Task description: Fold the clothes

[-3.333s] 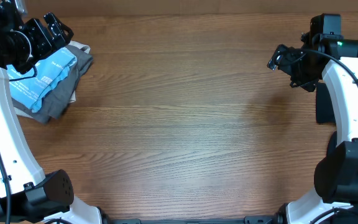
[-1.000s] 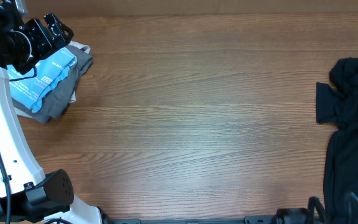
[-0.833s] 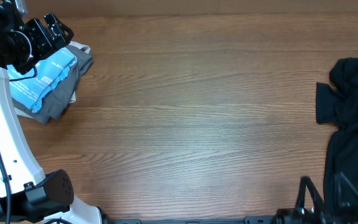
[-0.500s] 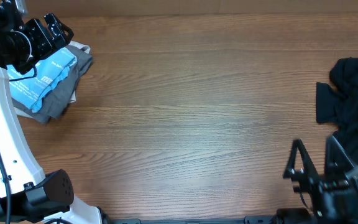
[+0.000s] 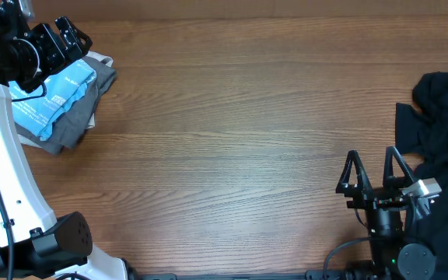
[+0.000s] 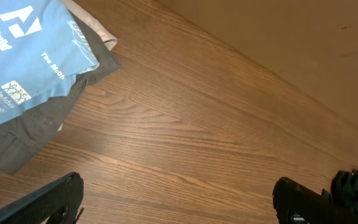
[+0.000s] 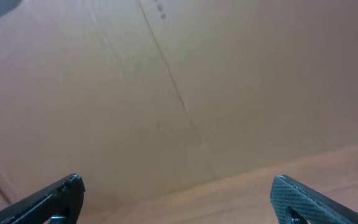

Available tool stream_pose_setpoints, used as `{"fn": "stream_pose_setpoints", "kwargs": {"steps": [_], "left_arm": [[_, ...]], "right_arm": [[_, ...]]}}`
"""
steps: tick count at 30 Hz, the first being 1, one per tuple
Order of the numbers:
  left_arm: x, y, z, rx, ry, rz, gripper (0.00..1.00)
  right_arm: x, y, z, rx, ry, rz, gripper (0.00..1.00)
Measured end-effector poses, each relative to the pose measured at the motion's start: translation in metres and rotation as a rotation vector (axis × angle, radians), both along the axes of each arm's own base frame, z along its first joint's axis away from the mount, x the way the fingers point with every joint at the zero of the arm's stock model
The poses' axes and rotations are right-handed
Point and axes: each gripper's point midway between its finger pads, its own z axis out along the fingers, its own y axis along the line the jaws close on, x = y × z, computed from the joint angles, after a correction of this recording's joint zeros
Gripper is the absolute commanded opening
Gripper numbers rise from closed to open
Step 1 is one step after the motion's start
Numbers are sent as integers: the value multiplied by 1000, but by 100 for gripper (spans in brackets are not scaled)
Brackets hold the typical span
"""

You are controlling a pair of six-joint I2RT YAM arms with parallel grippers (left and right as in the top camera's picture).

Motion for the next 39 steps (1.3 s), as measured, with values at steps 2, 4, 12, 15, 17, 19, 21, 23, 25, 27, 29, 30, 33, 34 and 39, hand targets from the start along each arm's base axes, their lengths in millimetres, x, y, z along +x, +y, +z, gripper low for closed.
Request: {"fn": "stream_pose_setpoints", "kwargs": {"steps": [2,4,12,15,17,19,21,23,25,27,29,30,33,34,39], "left_arm": [[0,0,0,0,0,0,100],[0,0,0,0,0,0,100],[0,0,0,0,0,0,100],[0,0,0,0,0,0,100],[0,0,0,0,0,0,100],[0,0,0,0,0,0,100],[0,0,0,0,0,0,100],[0,0,0,0,0,0,100],[0,0,0,0,0,0,100],[0,0,0,0,0,0,100],[0,0,0,0,0,0,100],[0,0,0,0,0,0,100],[0,0,0,0,0,0,100],[0,0,0,0,0,0,100],[0,0,0,0,0,0,100]], "right_arm": [[1,-1,-2,3,-21,-7,100],[3,-2,-5,5,-32,-12,100],[13,-4,-41,6,38,-27,100],[14,-5,-43,0,46,-30,100],[15,-5,-49,-19,69,-36,100],[16,-5,-55,-39,92,-42,100],[18,-5,-63,-69,122,-48,100],[19,-5,-71,-103,152,-53,100],[20,-5,-78,-132,178,-57,100],[20,-5,-86,-159,209,-59,100],[20,-3,-93,-188,233,-55,100],[20,-2,-97,-206,250,-52,100],[20,-1,-106,-242,283,-47,100],[20,-1,-107,-255,284,-48,100],[20,3,-107,-365,269,-39,100]]}}
